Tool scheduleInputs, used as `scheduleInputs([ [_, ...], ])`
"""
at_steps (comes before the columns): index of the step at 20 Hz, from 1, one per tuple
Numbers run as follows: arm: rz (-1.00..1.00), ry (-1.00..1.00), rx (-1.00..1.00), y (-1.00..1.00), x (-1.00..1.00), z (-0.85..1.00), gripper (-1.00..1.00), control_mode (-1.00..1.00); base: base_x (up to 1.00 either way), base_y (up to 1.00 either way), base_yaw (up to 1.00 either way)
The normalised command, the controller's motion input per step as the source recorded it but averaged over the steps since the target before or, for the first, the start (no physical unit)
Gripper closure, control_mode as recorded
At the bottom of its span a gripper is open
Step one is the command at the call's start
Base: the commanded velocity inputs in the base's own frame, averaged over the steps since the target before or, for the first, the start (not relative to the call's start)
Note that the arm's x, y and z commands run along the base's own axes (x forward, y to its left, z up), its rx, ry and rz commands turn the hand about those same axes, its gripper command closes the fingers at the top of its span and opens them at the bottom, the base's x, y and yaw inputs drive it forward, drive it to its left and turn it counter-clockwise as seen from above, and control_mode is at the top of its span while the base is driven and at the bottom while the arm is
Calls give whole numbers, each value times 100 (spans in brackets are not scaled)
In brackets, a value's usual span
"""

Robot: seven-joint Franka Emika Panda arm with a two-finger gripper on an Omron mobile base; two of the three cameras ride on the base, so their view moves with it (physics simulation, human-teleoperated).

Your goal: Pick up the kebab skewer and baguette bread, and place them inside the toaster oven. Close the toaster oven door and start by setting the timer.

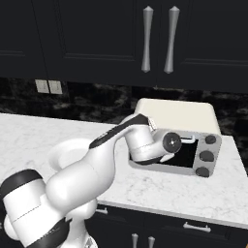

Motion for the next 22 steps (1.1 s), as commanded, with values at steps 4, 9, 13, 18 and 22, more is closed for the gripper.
scheduleInputs([
  [4,-10,0,7,-16,-1,15,-100,-100,0,0,0],
  [9,-6,0,9,-24,-18,19,-100,-100,0,0,0],
  [13,-4,0,9,-27,-40,9,-100,-100,0,0,0],
  [18,-1,0,10,-7,-56,27,-100,-100,0,0,0],
  [22,1,0,0,-1,-52,27,-100,-100,0,0,0],
])
